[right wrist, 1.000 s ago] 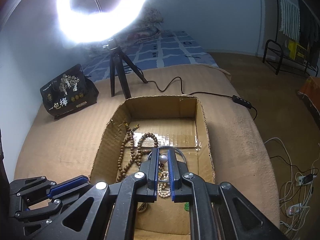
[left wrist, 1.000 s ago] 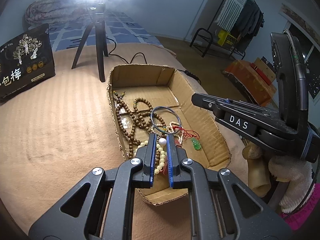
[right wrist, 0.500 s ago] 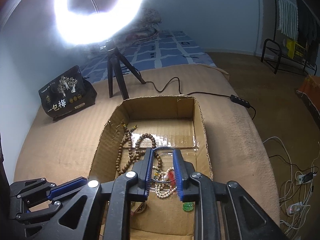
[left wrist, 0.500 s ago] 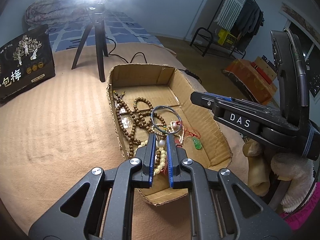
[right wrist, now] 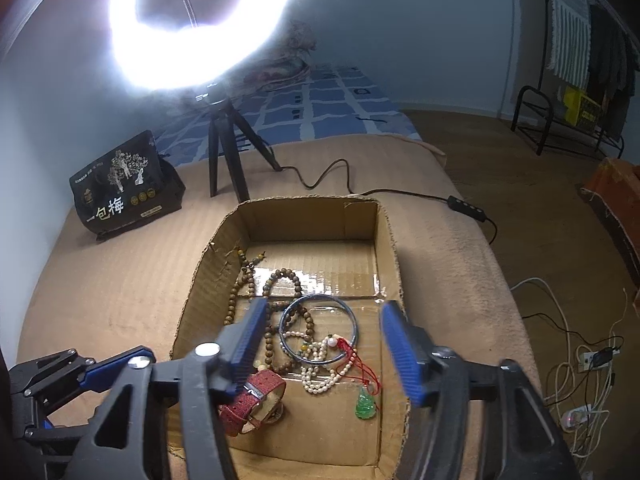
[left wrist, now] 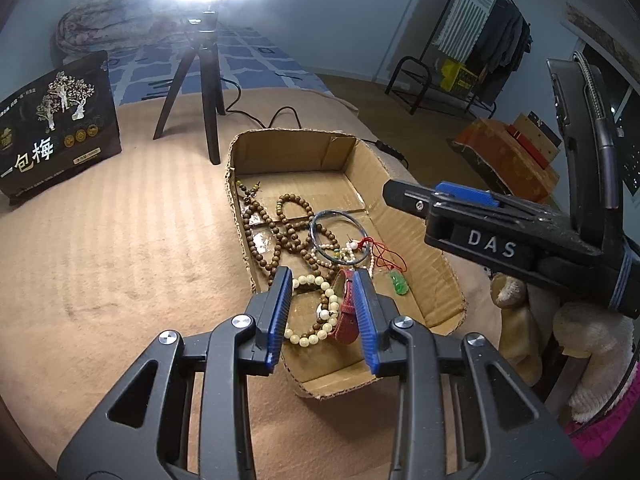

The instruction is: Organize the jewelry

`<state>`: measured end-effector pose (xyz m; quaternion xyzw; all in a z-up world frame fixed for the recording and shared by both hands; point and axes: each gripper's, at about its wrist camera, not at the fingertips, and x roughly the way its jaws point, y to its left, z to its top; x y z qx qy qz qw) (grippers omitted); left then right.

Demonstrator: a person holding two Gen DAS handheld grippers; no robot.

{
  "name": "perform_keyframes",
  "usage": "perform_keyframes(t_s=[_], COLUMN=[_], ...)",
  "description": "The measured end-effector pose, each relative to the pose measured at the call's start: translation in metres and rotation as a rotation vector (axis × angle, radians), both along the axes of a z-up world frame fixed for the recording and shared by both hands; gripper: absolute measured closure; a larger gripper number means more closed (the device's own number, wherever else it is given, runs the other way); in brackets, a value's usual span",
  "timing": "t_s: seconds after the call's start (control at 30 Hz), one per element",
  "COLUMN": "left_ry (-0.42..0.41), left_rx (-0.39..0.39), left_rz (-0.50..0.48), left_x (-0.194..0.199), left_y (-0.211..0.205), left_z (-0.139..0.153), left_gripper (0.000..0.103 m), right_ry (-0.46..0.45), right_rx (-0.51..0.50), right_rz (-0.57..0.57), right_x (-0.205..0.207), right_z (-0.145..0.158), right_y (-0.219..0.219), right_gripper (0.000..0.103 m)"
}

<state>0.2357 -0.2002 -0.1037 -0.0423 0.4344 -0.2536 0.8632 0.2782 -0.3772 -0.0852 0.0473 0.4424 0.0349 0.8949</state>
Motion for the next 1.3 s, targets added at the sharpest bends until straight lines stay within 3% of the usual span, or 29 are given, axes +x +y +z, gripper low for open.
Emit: perform_keyframes(t_s=[0.33, 0.4, 0.47, 0.8, 0.93, 1.1, 1.17, 1.3], left_ry=[-0.026, -0.034, -0.045, -0.107, -0.151, -0.210, -0.226, -0.248], left_rx=[0.018, 0.017, 0.012, 0.017, 0.022, 0.046, 0.056, 0.068], left_rz=[0.000, 0.002, 0.007, 0.026, 0.035, 0.029, 0.028, 0.028], left_x=[-0.014, -0.016, -0.020, -0.043, -0.058, -0.076, -0.082, -0.094], left_y=[0.007, 0.009, 0.013, 0.038, 0.048, 0.055, 0.058, 0.063], left_z=[0.013, 0.018, 0.024, 0.054, 0.067, 0.081, 0.085, 0.091], left_gripper=[0.071, 0.067, 0.056, 0.056, 0.040, 0.039, 0.030, 0.024], right_ry=[-0.027, -0.034, -0.040, -0.100, -0.130, -0.182, -0.202, -0.229], right_rx=[-0.019, -0.021, -0.028, -0.029, -0.031, -0.065, -0.076, -0.093], right_rz=[-0.030, -0.030, -0.029, -0.037, -0.059, -0.070, -0.076, -0.079], right_x=[-0.012, -0.015, -0.020, -0.050, -0.065, -0.083, -0.091, -0.105], right_z=[0.018, 0.023, 0.027, 0.062, 0.074, 0.089, 0.095, 0.105], right_y=[-0.004, -0.003, -0.002, 0.003, 0.006, 0.012, 0.015, 0.020], right_gripper=[0.021, 0.021, 0.021, 0.017, 0.010, 0.004, 0.003, 0.001])
